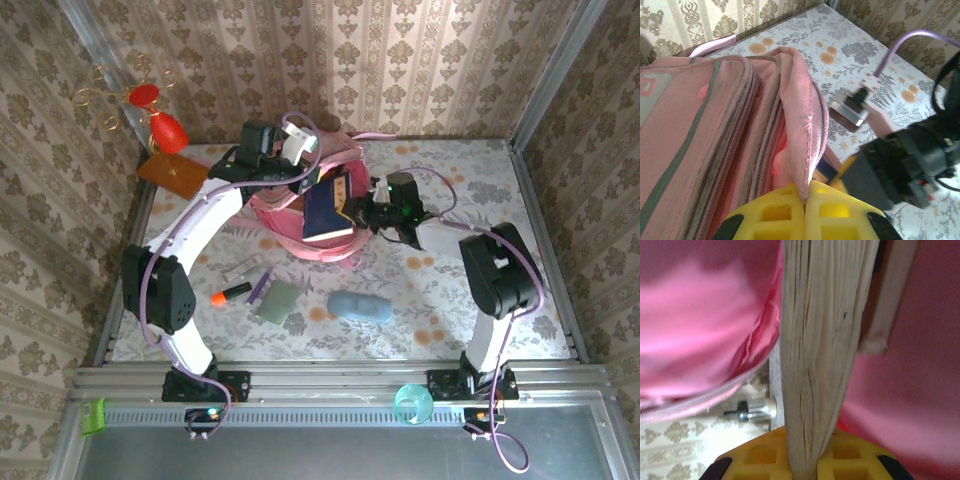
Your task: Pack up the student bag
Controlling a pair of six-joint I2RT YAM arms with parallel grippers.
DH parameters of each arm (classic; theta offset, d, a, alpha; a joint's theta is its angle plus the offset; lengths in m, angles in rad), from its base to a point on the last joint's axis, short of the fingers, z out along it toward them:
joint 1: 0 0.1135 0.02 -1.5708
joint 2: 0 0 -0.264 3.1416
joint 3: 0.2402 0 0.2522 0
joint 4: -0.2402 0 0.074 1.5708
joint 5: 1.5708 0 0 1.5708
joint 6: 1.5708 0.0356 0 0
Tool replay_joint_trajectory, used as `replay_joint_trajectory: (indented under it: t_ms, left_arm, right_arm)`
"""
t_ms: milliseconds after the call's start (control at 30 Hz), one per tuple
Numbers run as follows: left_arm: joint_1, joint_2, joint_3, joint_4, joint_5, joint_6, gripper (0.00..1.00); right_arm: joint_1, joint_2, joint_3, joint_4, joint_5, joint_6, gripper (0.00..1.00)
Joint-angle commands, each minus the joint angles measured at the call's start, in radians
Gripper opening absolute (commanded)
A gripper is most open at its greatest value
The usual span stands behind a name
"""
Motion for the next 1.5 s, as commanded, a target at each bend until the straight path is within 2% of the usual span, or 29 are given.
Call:
replay_joint_trajectory:
  t_ms: [0,233,300,367,467,533,567,733,867,967,1033,1067,1200,1267,1333,1467]
  left_arm:
    - [0.007,-0.012,0.051,0.054,0.05,0.004,0.0]
    - [0.005,-0.012,0.045,0.087,0.064,-0.039,0.0]
    - [0.004,-0.011,0.045,0.09,0.067,-0.048,0.0]
    - [0.002,-0.011,0.046,0.093,0.067,-0.054,0.0]
    - [-0.003,-0.006,0.046,0.098,0.057,-0.065,0.0]
    - [-0.004,-0.002,0.05,0.098,0.035,-0.075,0.0]
    - [-0.006,-0.002,0.053,0.101,0.019,-0.083,0.0]
    - [-0.006,0.018,0.078,0.106,-0.027,-0.115,0.0]
    - [-0.008,0.026,0.076,0.111,-0.023,-0.123,0.0]
    - [-0.019,0.022,0.055,0.12,-0.03,-0.126,0.0]
    - [-0.027,0.022,0.044,0.133,-0.04,-0.13,0.0]
    - [-0.032,0.025,0.044,0.136,-0.045,-0.132,0.0]
    - [-0.05,0.043,0.063,0.128,-0.062,-0.133,0.0]
    - [-0.062,0.05,0.074,0.12,-0.077,-0.14,0.0]
    - [-0.081,0.051,0.073,0.122,-0.094,-0.165,0.0]
    - [-0.145,0.05,0.034,0.169,-0.161,-0.25,0.0]
  right_arm:
    - [0.015,0.085,0.091,0.078,0.13,0.066,0.0]
    - [0.056,0.31,0.373,0.043,0.306,0.089,0.0]
    - [0.056,0.369,0.454,0.013,0.324,0.096,0.04]
    - [0.058,0.418,0.537,-0.041,0.335,0.086,0.11]
    - [0.056,0.423,0.578,-0.103,0.334,0.05,0.32]
    - [0.049,0.362,0.54,-0.132,0.315,-0.002,0.51]
    - [0.045,0.311,0.494,-0.146,0.311,-0.032,0.53]
    - [0.019,0.034,0.215,-0.195,0.239,-0.177,0.57]
    - [-0.039,-0.187,-0.083,-0.153,0.158,-0.229,0.6]
    - [-0.033,-0.304,-0.176,-0.343,0.311,-0.373,0.63]
    - [-0.015,-0.313,-0.157,-0.469,0.474,-0.435,0.76]
    - [-0.01,-0.308,-0.156,-0.47,0.522,-0.443,0.79]
    - [-0.002,-0.236,-0.146,-0.35,0.478,-0.4,0.84]
    - [0.014,-0.166,-0.075,-0.399,0.505,-0.398,0.84]
    - [0.016,-0.113,-0.037,-0.425,0.524,-0.413,0.77]
    - [-0.028,-0.058,0.015,-0.474,0.572,-0.445,0.47]
